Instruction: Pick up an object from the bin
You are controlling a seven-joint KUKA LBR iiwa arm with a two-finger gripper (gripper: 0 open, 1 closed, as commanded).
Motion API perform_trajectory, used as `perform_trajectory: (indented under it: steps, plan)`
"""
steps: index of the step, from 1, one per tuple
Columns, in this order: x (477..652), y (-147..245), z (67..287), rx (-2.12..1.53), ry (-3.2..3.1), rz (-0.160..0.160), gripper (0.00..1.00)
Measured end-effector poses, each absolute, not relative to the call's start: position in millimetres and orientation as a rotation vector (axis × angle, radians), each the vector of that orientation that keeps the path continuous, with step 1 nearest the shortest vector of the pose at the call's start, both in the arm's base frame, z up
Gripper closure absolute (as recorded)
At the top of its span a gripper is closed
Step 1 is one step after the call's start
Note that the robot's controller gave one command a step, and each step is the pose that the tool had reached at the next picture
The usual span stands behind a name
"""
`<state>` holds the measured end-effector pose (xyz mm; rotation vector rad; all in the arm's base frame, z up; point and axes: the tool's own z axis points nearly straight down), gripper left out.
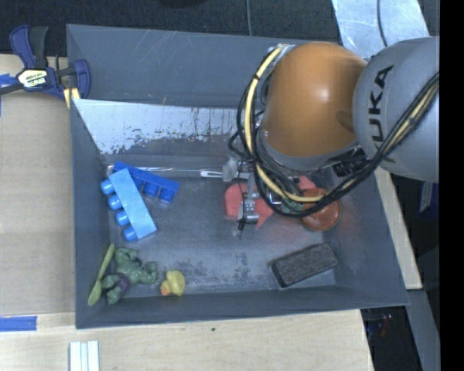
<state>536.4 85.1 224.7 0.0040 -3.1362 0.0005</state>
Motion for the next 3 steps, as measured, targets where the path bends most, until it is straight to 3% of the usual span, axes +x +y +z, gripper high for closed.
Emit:
perform_trajectory:
  steps: [1,2,3]
  plan:
    - [538.0,84.6,229.3,0.0,-3.145,-0.001,0.0]
    - [550.8,23.9,206.3,0.137,-3.141,-0.001,0.0]
    - [610.8,36.6,207.4,0.346,-3.131,-0.002,0.0]
